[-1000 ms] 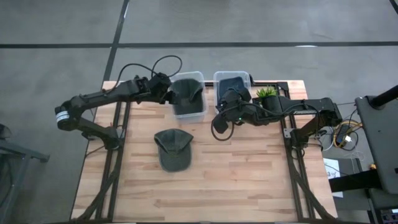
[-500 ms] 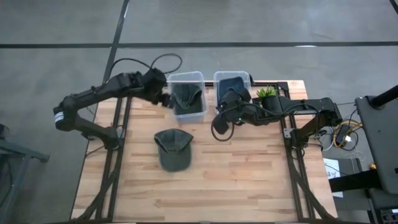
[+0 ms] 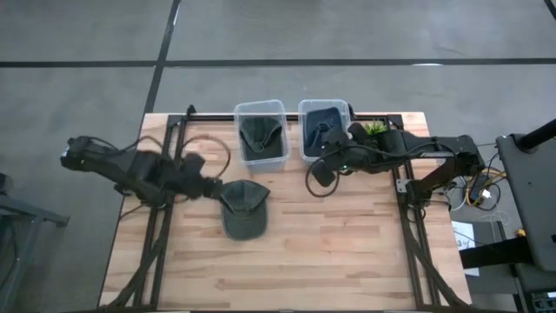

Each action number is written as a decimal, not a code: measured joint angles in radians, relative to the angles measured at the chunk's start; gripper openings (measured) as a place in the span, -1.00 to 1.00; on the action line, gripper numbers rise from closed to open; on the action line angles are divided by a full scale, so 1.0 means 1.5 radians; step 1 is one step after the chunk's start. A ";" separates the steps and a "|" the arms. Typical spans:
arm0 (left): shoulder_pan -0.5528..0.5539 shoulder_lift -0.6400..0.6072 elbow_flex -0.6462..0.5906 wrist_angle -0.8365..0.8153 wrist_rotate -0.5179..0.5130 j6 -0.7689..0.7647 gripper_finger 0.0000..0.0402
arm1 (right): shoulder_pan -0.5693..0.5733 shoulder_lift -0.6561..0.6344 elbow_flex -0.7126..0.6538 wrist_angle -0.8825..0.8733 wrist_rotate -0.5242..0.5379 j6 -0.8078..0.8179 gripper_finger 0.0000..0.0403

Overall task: Pick & Place hat
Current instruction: Put the gray cap into the left transparent bin

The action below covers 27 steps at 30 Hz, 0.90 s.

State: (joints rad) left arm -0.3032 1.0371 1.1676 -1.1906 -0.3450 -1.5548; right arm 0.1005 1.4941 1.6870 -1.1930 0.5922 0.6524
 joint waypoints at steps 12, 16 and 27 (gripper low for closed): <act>-0.088 0.027 -0.123 0.090 0.010 -0.231 -0.25 | 0.000 -0.017 -0.004 0.001 0.001 0.002 -0.65; -0.088 0.036 -0.146 0.102 0.019 -0.262 -0.25 | 0.000 -0.013 -0.004 0.001 0.001 0.002 -0.63; -0.087 0.117 -0.172 0.154 0.030 -0.263 -0.25 | 0.000 -0.013 -0.006 0.001 0.001 -0.001 -0.61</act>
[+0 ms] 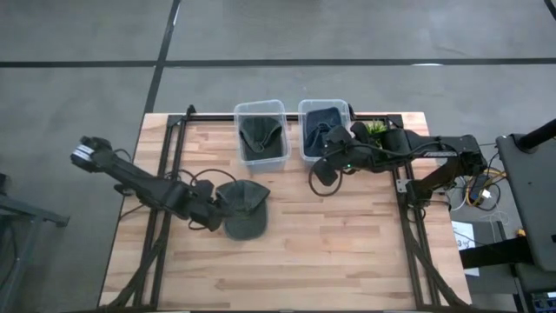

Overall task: Pick & Place hat
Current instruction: Put the gray cap into the left transparent bin

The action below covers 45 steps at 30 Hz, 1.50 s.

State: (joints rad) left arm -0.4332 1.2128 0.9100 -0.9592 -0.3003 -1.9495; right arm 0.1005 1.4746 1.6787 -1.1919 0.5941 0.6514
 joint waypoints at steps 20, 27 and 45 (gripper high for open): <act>0.033 0.142 -0.002 0.029 0.013 -0.018 -0.25 | 0.000 0.000 0.000 0.000 0.000 -0.015 -0.59; 0.041 0.181 -0.022 0.065 0.048 -0.026 -0.25 | 0.000 0.000 -0.001 0.000 0.000 -0.016 -0.64; 0.041 0.192 -0.064 0.181 0.078 -0.050 -0.25 | 0.000 0.000 -0.001 0.000 0.000 -0.016 -0.60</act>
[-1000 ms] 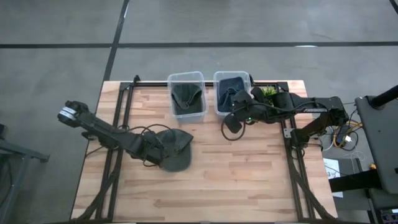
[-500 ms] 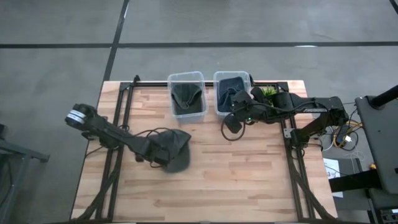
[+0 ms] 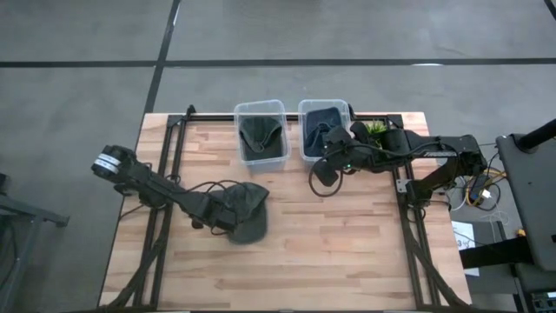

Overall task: Pick & Place hat
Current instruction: Put the gray cap into the left transparent bin

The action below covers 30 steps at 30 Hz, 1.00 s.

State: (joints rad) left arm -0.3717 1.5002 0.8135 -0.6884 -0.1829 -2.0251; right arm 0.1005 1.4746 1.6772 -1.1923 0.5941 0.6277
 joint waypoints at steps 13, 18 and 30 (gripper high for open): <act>0.000 -0.001 0.000 0.001 0.008 0.003 -0.72 | 0.000 0.000 0.000 0.000 0.000 -0.002 -0.66; 0.000 -0.009 0.001 0.004 0.002 0.005 -0.94 | 0.000 0.000 0.000 0.000 0.000 -0.002 -0.63; -0.023 -0.190 0.013 -0.061 -0.017 0.010 -0.99 | 0.000 0.000 -0.002 -0.002 0.000 -0.002 -0.66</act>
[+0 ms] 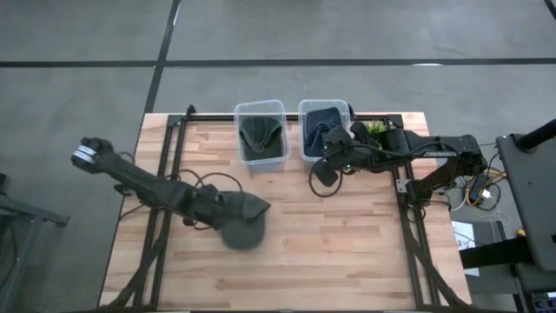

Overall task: Pick & Place hat
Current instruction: Put the gray cap into the left transparent bin

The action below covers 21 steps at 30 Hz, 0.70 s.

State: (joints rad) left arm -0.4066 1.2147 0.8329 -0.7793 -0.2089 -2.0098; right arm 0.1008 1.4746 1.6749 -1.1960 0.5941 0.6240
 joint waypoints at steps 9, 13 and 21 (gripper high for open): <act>-0.019 -0.153 0.118 -0.045 -0.287 0.101 -0.99 | 0.000 0.000 -0.001 -0.001 0.000 0.000 -0.61; -0.011 -0.175 0.180 -0.046 -0.441 0.202 -0.99 | 0.000 0.000 -0.001 -0.001 0.000 0.000 -0.61; 0.124 -0.163 0.286 -0.044 -0.521 0.435 -0.99 | 0.000 0.000 -0.001 0.001 0.002 0.001 -0.66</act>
State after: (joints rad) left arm -0.2205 0.9696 1.2619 -0.8459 -0.9906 -1.3569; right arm 0.1005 1.4746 1.6733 -1.1951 0.5968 0.6259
